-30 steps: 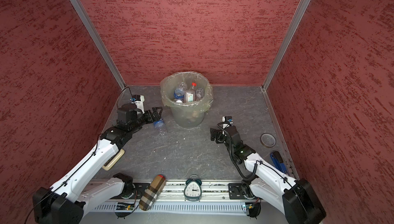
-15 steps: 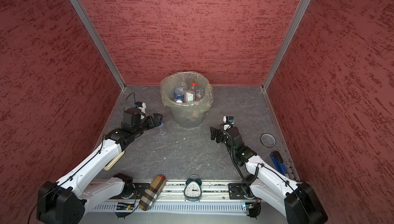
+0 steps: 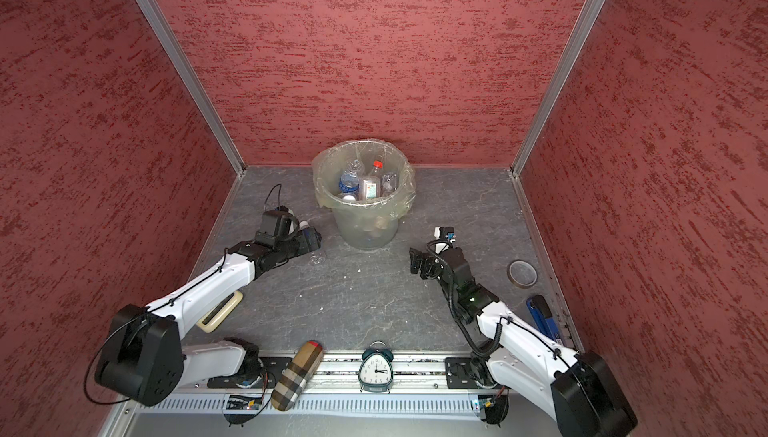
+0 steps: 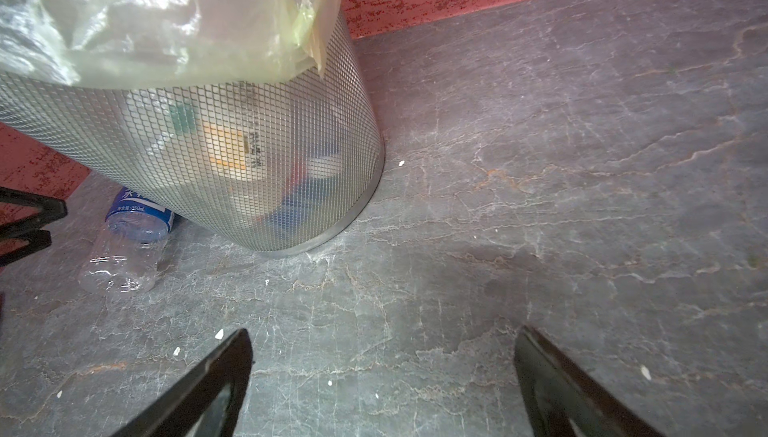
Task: Throw the plastic bottles in the bin
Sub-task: 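Lower the left gripper toward the blue-labelled water bottle on the table, then close the left gripper on the water bottle and lift it upright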
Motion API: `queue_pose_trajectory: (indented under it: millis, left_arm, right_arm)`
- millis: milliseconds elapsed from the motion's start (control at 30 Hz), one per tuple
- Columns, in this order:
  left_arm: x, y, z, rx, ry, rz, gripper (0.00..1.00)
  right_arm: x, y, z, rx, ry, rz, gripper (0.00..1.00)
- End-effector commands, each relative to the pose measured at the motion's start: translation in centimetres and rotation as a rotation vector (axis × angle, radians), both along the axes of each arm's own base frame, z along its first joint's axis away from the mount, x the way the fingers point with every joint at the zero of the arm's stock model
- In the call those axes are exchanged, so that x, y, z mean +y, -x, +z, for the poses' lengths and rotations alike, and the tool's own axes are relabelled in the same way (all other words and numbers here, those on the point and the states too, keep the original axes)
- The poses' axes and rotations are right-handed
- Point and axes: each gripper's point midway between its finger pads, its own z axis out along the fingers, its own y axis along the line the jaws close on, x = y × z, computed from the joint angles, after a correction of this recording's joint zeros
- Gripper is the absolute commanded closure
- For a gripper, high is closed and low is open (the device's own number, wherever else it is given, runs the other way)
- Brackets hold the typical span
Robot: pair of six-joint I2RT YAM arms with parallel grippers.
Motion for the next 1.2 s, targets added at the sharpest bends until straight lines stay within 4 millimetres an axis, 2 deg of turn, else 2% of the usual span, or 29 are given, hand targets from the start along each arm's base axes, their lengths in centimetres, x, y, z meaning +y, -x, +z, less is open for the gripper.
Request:
queue_pose_trajectory:
  millis: [0,633,767,1167]
  left_arm:
    - [0.5,-0.7,0.0,0.007,-0.017,0.036,0.00]
    - [0.6,-3.7,-3.1,0.089,-0.062,0.051,0.00]
    - [0.6,-4.0,-3.9,0.111,-0.064,0.053,0.07]
    - [0.5,-4.3,-5.3,0.147,-0.068,0.044,0.11]
  right_arm:
    - [-0.2,-0.5,0.6,-0.023,-0.011,-0.019,0.01]
    - [0.0,-0.7,0.0,-0.003,-0.003,-0.012,0.01]
    - [0.0,-0.8,0.1,-0.005,-0.001,-0.015,0.01]
    - [0.2,-1.0,-0.3,0.007,0.005,-0.010,0.01]
